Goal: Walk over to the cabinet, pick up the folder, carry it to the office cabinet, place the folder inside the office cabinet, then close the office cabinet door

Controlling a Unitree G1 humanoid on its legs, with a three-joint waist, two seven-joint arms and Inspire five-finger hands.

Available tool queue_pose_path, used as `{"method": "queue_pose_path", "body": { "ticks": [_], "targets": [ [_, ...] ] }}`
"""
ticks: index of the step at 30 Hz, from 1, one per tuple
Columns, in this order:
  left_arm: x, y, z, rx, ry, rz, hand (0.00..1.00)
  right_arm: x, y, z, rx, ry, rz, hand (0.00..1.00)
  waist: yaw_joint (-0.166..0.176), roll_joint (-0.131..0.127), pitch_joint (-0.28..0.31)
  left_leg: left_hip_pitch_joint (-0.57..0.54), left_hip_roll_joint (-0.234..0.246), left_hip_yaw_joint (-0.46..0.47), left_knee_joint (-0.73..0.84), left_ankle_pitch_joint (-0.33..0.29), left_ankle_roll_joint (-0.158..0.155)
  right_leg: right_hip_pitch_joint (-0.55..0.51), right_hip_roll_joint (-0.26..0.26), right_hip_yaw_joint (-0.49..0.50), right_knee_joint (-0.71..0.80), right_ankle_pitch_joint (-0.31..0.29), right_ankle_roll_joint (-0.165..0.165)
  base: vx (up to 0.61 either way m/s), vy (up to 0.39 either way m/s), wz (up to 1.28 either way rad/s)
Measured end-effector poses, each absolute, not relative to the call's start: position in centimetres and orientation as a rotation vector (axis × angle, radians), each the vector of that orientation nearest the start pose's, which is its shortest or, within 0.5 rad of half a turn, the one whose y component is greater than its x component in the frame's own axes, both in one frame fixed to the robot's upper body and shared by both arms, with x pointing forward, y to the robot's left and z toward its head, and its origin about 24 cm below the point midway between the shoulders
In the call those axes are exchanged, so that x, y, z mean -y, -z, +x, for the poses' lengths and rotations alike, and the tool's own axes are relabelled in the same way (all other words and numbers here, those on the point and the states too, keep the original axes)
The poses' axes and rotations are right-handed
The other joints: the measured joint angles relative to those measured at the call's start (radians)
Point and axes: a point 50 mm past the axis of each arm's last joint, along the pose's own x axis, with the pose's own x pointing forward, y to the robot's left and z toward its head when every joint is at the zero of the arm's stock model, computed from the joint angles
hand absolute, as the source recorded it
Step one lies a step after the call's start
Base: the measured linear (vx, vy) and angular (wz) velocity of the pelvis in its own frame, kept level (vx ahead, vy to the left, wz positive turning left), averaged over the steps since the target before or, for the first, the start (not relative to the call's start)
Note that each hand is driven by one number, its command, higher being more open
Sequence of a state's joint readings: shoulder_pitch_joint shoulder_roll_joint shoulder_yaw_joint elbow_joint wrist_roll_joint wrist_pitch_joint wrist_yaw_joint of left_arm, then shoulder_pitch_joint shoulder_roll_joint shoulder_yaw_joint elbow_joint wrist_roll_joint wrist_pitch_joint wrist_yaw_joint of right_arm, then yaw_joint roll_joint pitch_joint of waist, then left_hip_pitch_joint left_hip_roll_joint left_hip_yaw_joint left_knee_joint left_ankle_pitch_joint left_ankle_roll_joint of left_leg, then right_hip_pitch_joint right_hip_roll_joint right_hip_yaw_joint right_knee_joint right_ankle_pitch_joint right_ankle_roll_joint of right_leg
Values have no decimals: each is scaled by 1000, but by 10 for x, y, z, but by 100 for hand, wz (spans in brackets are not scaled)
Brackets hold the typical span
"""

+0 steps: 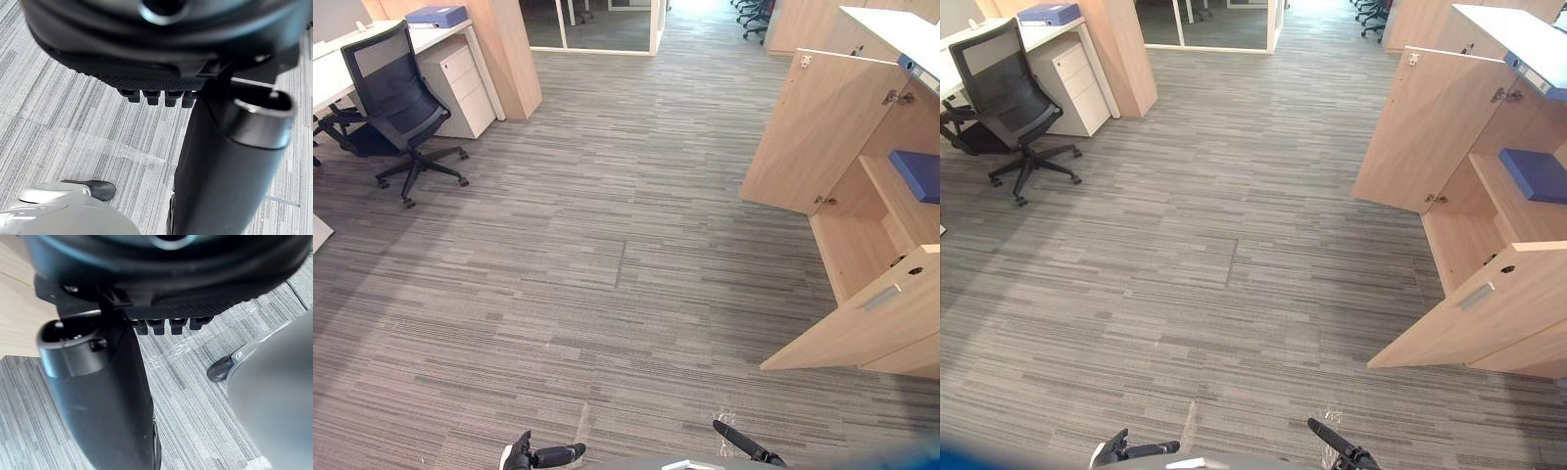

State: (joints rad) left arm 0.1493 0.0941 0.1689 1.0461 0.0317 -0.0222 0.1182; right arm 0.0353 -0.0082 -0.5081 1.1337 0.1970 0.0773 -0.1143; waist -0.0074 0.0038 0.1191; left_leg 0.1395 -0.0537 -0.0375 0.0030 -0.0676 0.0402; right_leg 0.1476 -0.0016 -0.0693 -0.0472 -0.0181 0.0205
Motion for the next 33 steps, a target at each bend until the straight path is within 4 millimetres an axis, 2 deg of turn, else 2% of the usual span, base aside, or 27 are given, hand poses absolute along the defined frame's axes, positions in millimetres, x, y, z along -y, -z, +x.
{"method": "queue_pose_path", "body": {
  "ticks": [12,14,15,16,17,18,19,20,21,23,24,25,26,27,28,29,30,31,32,33],
  "targets": [
    [-217,165,62,-1193,-281,50,100,202,171,69,-1214,651,429,100,0,-5,-12,-1,0,1,23,-18,-12,14,0,-3,-8,0,1,-3,-4,1],
    [-216,166,62,-1187,-302,13,100,204,171,69,-1208,669,440,100,-1,7,-6,-78,8,2,179,-98,-26,9,7,-8,5,-7,-8,-52,8,7],
    [-211,166,62,-1175,-344,-51,100,207,170,71,-1191,697,458,100,-1,35,7,-149,37,9,337,-180,-55,-10,30,-16,59,-48,-27,-77,3,3],
    [-208,166,62,-1164,-377,-94,100,211,169,73,-1179,704,452,100,3,52,15,-188,62,29,434,-215,-78,-24,42,-32,94,-74,-35,-91,7,5],
    [-207,166,62,-1155,-403,-123,100,212,168,76,-1168,705,446,100,5,58,22,-222,72,37,515,-223,-90,-26,46,-38,110,-87,-42,-108,-1,11],
    [-210,163,66,-1118,-448,-167,100,213,167,77,-1164,700,438,100,5,56,34,-317,90,60,711,-193,-89,-24,48,-38,137,-108,-52,-63,0,5],
    [-210,161,69,-1081,-482,-200,100,213,167,77,-1169,706,429,100,20,52,39,-392,112,82,846,-200,-67,-17,44,-38,160,-124,-59,0,0,0],
    [-210,160,70,-1070,-485,-201,100,213,168,76,-1173,710,427,100,27,50,40,-414,122,88,867,-206,-60,-9,38,-37,164,-131,-57,54,6,-5],
    [-208,160,71,-1057,-482,-203,100,213,168,74,-1181,725,434,100,31,47,41,-441,130,84,839,-210,-57,10,20,-33,164,-140,-49,109,49,-6],
    [-207,159,72,-1047,-469,-193,100,213,168,74,-1184,736,442,100,34,47,40,-455,129,69,675,-203,-63,22,-15,-14,164,-157,-26,163,121,-17],
    [-208,158,74,-1033,-465,-191,100,214,169,75,-1189,735,440,100,35,47,40,-470,122,39,540,-171,-81,26,-44,1,164,-173,-10,199,166,-23],
    [-208,158,75,-1028,-463,-192,100,214,169,75,-1193,735,439,100,35,47,40,-475,118,20,461,-141,-86,26,-59,8,164,-185,0,286,249,-31],
    [-207,157,76,-1022,-459,-193,100,215,169,74,-1203,740,435,100,37,49,39,-477,121,-11,311,-79,-100,30,-89,24,164,-207,26,387,374,-32],
    [-207,157,76,-1022,-463,-198,100,216,169,72,-1211,749,429,100,39,53,36,-479,126,-27,225,14,-136,41,-119,48,165,-236,50,407,405,-31],
    [-207,157,76,-1023,-460,-194,100,217,169,72,-1211,754,431,100,41,52,35,-476,120,-14,223,67,-159,52,-138,61,162,-251,53,453,463,-36],
    [-210,157,78,-1025,-446,-171,100,218,169,71,-1209,782,458,100,53,43,25,-476,77,18,266,108,-143,68,-196,78,156,-275,49,435,383,-58],
    [-211,156,78,-1024,-447,-160,100,216,169,73,-1215,795,482,100,55,29,15,-491,48,61,328,72,-98,56,-234,101,197,-265,37,461,368,-54],
    [-212,156,79,-1027,-447,-153,100,218,169,73,-1210,802,485,100,47,28,6,-495,27,64,360,43,-72,38,-253,97,242,-251,53,476,356,-57],
    [-215,158,73,-1052,-459,-143,100,220,170,69,-1208,821,501,100,35,13,-11,-461,-12,105,398,-8,-23,-3,-312,127,384,-231,74,495,369,-45],
    [-217,159,69,-1067,-466,-138,100,220,170,68,-1208,823,510,100,36,-2,-14,-404,-40,139,377,-26,2,-37,-342,152,506,-214,58,486,371,-58]
  ]
}}
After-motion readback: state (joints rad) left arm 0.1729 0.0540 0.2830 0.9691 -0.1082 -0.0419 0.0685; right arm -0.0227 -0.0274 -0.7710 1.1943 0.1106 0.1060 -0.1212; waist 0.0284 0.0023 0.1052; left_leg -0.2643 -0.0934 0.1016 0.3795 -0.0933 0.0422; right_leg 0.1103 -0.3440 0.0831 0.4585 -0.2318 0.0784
